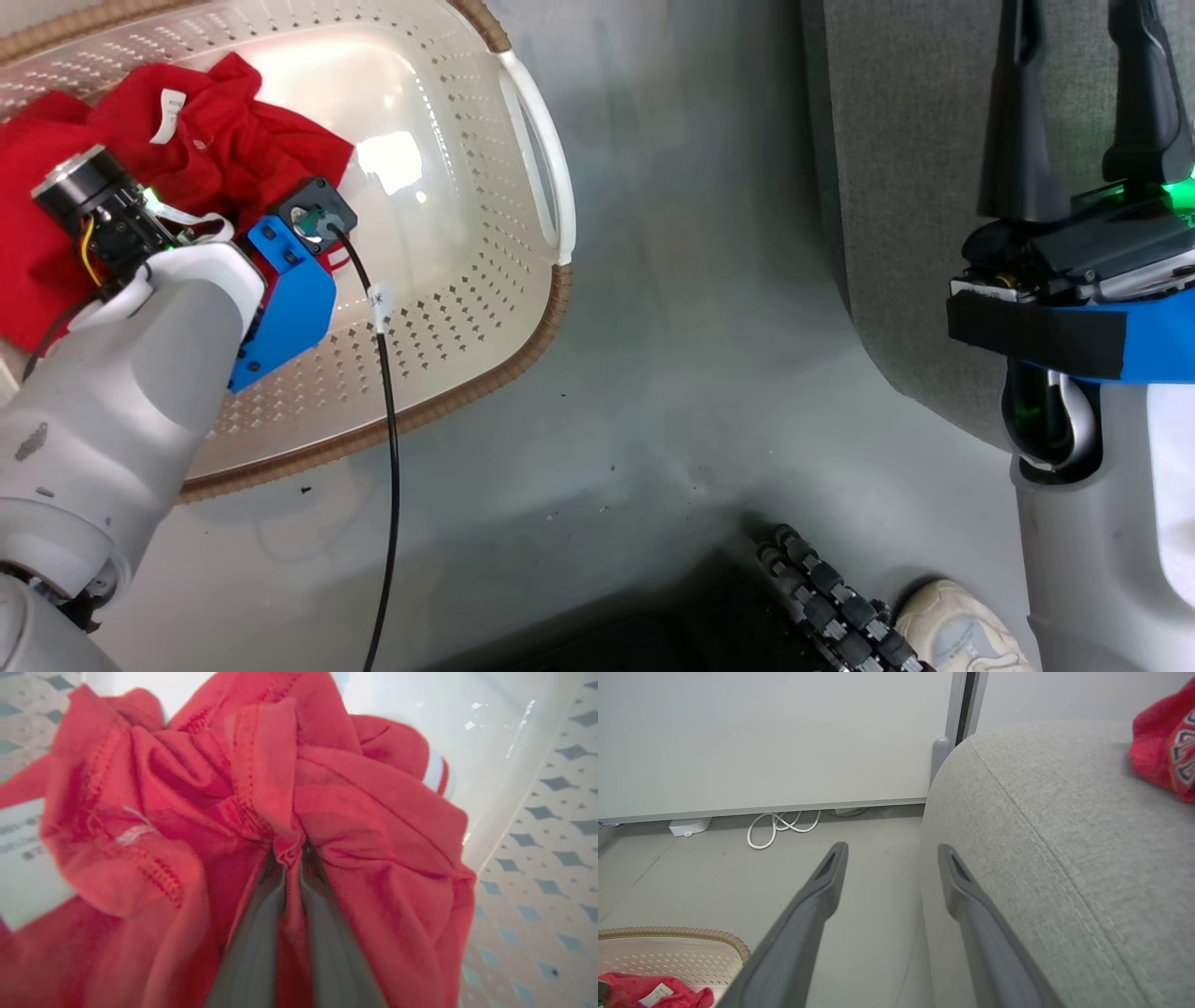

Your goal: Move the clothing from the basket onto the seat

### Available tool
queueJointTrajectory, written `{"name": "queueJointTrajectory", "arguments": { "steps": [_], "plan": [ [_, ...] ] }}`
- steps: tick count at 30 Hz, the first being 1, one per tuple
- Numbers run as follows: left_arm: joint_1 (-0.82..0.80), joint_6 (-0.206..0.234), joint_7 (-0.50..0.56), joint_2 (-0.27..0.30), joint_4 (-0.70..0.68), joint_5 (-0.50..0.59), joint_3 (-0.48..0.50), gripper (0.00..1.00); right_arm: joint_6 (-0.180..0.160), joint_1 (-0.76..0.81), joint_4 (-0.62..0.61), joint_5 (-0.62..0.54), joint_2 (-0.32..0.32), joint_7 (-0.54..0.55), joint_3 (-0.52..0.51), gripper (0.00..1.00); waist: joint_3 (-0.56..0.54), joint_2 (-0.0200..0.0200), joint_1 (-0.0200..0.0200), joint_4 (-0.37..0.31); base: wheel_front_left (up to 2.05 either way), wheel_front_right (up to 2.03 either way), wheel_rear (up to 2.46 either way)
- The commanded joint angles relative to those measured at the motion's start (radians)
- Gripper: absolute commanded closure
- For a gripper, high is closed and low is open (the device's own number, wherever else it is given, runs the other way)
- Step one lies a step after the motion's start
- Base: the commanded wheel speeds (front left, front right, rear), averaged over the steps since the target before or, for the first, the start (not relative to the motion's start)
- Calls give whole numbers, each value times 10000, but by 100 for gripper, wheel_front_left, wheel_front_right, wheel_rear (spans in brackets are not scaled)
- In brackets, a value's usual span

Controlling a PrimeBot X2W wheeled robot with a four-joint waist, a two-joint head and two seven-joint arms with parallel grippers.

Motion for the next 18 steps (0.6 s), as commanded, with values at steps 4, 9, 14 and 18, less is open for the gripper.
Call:
{"name": "queueJointTrajectory", "arguments": {
  "steps": [4,9,14,18],
  "plan": [
    [78,-5,-228,-128,-221,-103,-40,100,1,-141,19,-111,22,-7,-141,0,-236,0,-1,171,0,0,0],
    [147,-5,-689,-396,-467,-279,-44,100,1,-90,100,-266,22,-9,-237,0,-676,0,-1,455,0,0,0],
    [161,-5,-1449,-723,-718,-520,-46,100,1,-21,262,-448,21,-7,-353,0,-1251,0,-1,816,0,0,0],
    [114,-5,-2172,-1003,-768,-682,-33,100,1,118,416,-621,19,-9,-475,0,-1803,0,-1,1156,0,0,0]
  ]
}}
